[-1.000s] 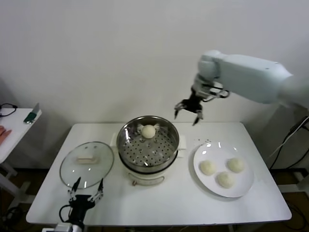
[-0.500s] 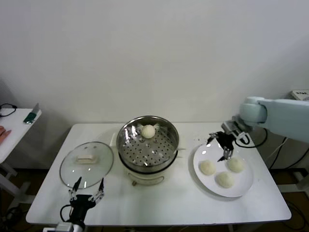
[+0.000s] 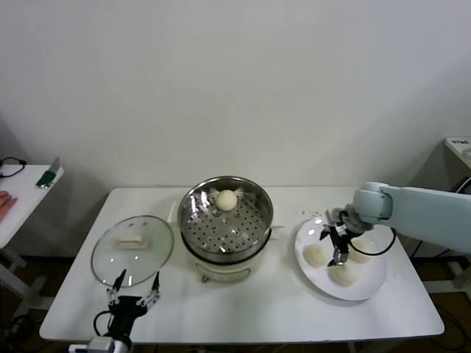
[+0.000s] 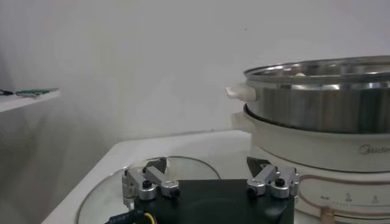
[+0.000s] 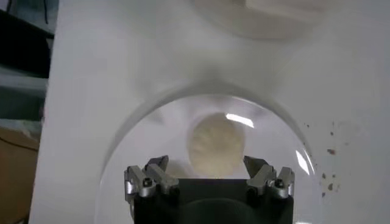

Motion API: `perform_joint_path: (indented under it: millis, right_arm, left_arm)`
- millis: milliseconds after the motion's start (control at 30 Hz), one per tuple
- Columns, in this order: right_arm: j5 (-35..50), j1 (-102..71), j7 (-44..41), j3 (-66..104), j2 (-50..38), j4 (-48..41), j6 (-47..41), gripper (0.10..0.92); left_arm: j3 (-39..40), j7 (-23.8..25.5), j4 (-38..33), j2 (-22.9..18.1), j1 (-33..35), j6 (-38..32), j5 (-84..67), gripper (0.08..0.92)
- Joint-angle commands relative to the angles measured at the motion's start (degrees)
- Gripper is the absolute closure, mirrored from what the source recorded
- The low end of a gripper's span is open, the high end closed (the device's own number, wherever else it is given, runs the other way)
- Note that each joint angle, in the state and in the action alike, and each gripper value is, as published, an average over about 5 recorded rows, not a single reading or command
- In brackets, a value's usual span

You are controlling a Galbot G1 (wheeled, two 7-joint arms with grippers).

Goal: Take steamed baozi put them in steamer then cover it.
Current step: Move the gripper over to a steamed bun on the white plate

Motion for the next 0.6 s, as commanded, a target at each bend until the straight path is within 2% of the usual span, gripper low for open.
perform_joint_path:
  millis: [33, 133, 467, 600]
  right_arm:
    - [-1.35, -6.28, 1.03, 5.31, 3.19, -5.49, -3.55, 0.203]
    - [-1.34, -6.77, 0.92, 5.46, 3.87, -6.01, -3.71, 0.213]
    - [-1.04, -6.83, -0.71, 6.21, 4.57, -6.58, -3.66, 0.338]
    - [0.44, -3.76, -3.09, 5.23, 3.6, -5.41, -2.56, 0.363]
  left_arm:
    - [0.07, 0.02, 0.4, 0.09, -0.11, -0.03, 0.06, 0.177]
    - [0.09, 0.02, 0.51, 0.15, -0.12, -0.05, 0.1, 0.177]
    - [0.03, 0.01, 0.37, 0.23, -0.17, -0.02, 0.32, 0.177]
    - [0.02, 0.01, -0.01, 0.24, -0.15, 0.09, 0.42, 0.177]
